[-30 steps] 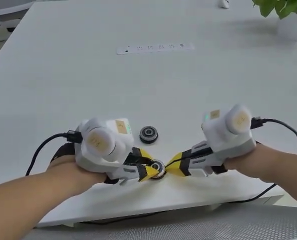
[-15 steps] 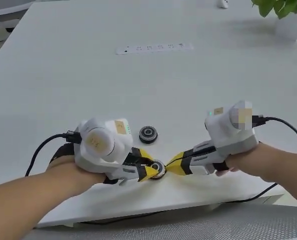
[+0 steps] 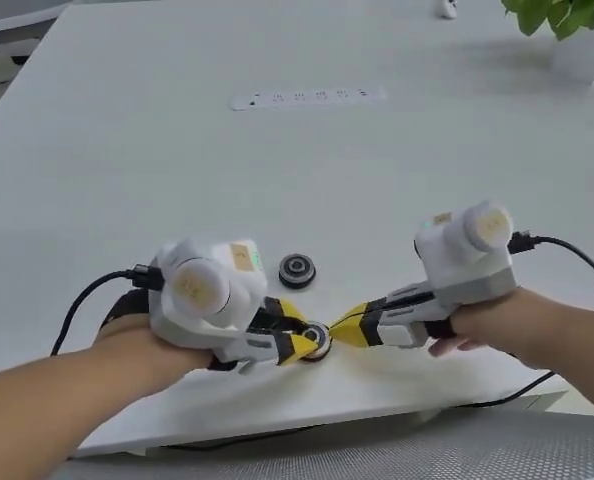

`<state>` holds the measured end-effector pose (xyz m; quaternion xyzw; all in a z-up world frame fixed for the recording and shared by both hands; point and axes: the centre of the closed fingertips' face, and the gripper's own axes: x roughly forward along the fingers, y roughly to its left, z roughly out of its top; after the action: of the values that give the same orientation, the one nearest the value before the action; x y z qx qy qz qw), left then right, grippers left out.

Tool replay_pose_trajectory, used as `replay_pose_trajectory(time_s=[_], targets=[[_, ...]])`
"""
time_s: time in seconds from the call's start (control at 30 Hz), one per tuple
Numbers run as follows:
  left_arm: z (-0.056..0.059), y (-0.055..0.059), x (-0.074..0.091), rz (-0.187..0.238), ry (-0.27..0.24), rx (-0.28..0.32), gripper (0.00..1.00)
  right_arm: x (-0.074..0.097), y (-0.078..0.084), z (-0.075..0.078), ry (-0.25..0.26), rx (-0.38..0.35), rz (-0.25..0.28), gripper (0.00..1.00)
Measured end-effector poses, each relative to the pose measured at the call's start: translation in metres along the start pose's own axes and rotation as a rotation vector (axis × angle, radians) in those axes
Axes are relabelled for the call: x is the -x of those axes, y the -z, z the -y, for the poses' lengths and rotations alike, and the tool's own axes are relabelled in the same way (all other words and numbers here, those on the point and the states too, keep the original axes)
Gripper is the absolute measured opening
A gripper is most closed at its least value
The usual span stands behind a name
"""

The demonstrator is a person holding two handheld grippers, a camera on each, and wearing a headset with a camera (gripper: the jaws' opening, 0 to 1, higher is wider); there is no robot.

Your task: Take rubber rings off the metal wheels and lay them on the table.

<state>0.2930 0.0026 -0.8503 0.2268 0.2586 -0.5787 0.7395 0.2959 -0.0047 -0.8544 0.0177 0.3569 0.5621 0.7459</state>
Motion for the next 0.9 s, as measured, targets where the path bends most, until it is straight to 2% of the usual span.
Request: replay_pose_trajectory(time_s=[0.13,0.33,0.4,0.57,0.9], targets=[[-0.001,0.000,0.000,-0.001,-0.003,-0.002,0.12,0.000,-0.001,-0.003,-0.002,-0.051,0.018,0.00],[-0.001,0.000,0.000,-0.010,0.000,-0.004,0.12,0.001,-0.002,-0.008,-0.016,-0.077,0.027,0.00],[0.000,0.000,0.000,-0.016,-0.001,-0.008,0.12,0.001,-0.005,-0.012,-0.042,-0.097,0.042,0.00],[0.000,0.000,0.000,-0.022,-0.006,-0.005,0.12,0.000,-0.005,-0.013,-0.030,-0.077,0.025,0.00],[-0.001,0.000,0.000,-0.022,-0.008,-0.004,0.11,-0.004,-0.008,-0.022,-0.061,-0.081,0.026,0.00]])
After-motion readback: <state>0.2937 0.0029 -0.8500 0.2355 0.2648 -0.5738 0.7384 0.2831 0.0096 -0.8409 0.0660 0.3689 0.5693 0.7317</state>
